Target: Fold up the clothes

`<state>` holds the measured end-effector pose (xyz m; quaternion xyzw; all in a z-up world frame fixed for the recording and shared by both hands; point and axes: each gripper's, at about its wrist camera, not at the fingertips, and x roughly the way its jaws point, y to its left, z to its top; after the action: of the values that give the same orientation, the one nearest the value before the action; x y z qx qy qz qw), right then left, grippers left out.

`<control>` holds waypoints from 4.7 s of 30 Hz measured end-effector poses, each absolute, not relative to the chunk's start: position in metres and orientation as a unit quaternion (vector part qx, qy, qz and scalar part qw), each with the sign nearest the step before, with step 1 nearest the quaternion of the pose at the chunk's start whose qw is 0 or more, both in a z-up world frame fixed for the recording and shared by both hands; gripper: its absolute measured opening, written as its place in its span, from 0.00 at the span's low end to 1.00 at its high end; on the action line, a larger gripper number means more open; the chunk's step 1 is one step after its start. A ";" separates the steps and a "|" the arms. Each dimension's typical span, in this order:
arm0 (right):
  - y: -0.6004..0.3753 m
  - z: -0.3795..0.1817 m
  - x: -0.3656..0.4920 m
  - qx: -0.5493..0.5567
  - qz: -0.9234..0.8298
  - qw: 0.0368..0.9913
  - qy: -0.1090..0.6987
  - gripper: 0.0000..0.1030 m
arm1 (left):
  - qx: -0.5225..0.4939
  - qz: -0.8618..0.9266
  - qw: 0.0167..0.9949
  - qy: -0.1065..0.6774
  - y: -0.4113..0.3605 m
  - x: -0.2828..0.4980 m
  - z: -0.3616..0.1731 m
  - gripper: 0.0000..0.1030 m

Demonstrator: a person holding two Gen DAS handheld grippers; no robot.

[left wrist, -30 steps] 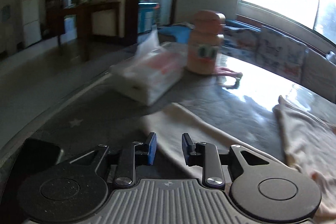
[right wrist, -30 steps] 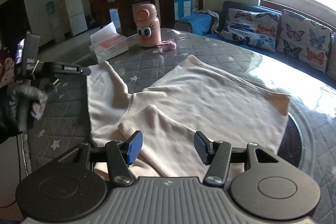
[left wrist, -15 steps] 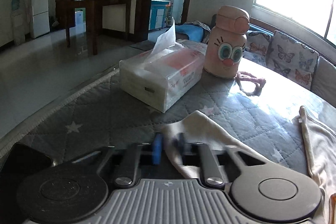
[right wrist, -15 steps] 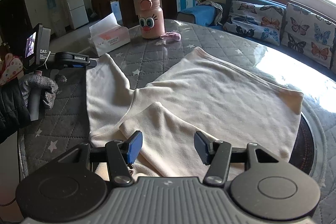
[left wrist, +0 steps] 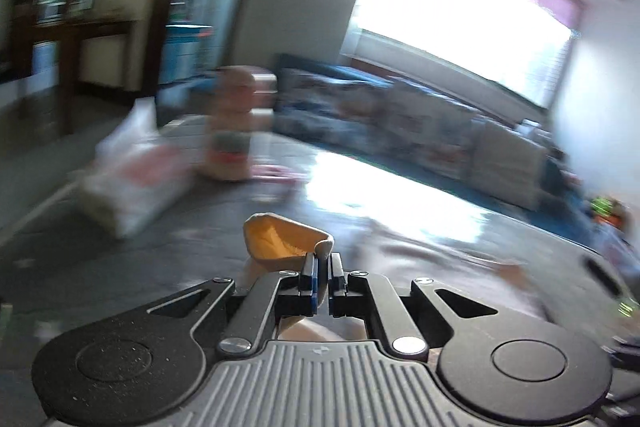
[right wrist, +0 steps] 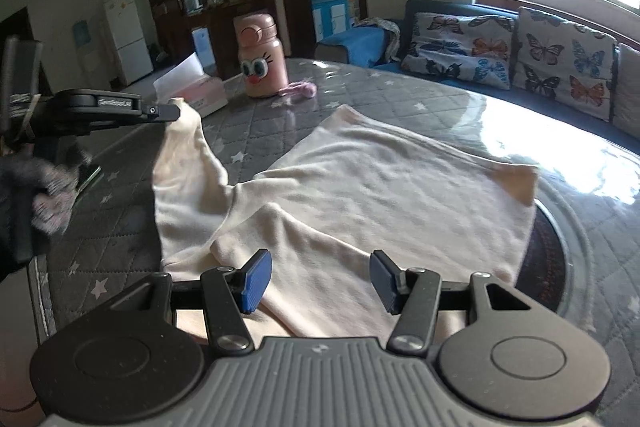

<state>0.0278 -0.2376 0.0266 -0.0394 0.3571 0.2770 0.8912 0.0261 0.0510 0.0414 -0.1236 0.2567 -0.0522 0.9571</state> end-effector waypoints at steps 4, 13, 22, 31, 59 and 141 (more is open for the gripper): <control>-0.257 0.032 0.023 -0.026 0.258 0.901 0.348 0.54 | -0.108 -0.131 0.950 0.261 0.000 0.015 0.045 0.05; -0.286 0.027 0.024 0.012 0.229 0.907 0.355 0.54 | -0.044 -0.221 0.919 0.322 -0.067 0.003 0.012 0.08; -0.265 0.014 0.042 0.040 0.251 0.887 0.385 0.52 | -0.006 -0.218 0.924 0.314 -0.046 -0.009 0.009 0.46; -0.232 -0.015 0.069 0.083 0.262 0.852 0.446 0.46 | -0.001 -0.158 0.938 0.307 0.004 -0.014 0.001 0.64; -0.207 0.097 0.059 0.019 0.291 0.902 0.319 0.03 | 0.051 -0.070 0.938 0.335 0.017 -0.012 -0.033 0.75; -0.256 0.002 -0.001 -0.090 0.267 0.870 0.404 0.35 | 0.253 -0.300 0.877 0.278 -0.040 -0.066 -0.025 0.45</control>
<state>-0.0013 -0.2564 0.0024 -0.0896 0.4040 0.2665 0.8705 -0.0661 -0.0405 -0.0245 0.2532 0.2784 -0.2997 0.8767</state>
